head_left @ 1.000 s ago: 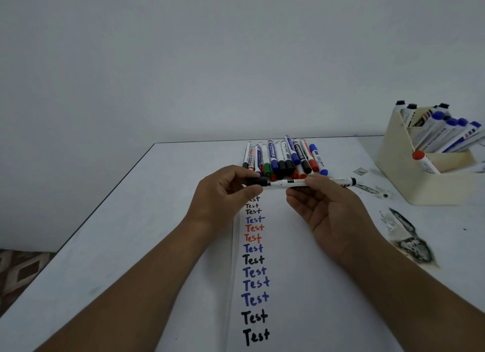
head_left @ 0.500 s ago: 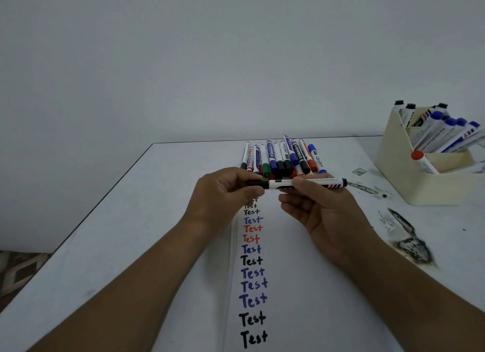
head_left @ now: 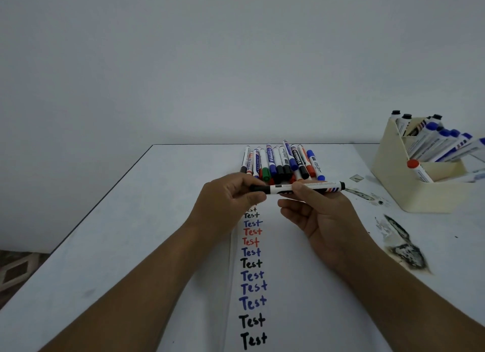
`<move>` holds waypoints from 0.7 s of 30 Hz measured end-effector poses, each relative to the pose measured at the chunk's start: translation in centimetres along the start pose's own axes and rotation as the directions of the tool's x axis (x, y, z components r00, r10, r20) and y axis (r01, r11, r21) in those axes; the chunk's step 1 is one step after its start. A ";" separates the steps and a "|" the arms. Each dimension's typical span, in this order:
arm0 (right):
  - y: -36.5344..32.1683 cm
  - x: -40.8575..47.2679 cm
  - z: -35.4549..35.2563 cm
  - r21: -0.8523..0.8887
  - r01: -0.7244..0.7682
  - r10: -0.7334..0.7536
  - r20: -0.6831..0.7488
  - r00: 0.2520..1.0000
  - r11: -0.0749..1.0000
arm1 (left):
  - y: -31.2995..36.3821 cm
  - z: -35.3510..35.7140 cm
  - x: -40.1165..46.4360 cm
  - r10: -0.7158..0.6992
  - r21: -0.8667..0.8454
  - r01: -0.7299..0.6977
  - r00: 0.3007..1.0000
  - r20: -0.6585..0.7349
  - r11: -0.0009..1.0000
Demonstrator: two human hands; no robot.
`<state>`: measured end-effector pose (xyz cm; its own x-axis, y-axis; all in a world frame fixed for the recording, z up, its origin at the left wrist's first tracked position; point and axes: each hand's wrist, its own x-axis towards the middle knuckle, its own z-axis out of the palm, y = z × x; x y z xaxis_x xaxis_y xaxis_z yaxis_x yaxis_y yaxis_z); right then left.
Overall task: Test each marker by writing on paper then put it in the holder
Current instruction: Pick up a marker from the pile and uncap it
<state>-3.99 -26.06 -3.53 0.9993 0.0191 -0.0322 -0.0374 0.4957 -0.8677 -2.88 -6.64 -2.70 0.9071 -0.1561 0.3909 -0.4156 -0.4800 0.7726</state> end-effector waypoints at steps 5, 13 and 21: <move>0.4 0.0 -0.3 -0.013 0.038 -0.038 -0.022 0.999 0.999 | -2.2 0.3 0.4 -0.198 0.387 0.089 0.948 0.251 0.918; -2.0 -0.6 0.6 -0.222 0.207 -0.232 -0.094 0.968 0.953 | -3.4 1.0 0.8 -0.186 0.606 -0.009 0.948 0.258 0.795; -11.8 1.5 -0.7 -0.590 0.378 -0.462 0.008 0.887 0.714 | -2.7 1.0 0.4 -0.161 0.575 0.002 0.961 0.226 0.818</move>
<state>-2.01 -32.46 6.28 0.9035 -0.2048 0.3766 0.3510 -0.1511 -0.9241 -1.34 -6.23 -5.11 0.9536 -0.2678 0.1377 -0.2996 -0.8894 0.3453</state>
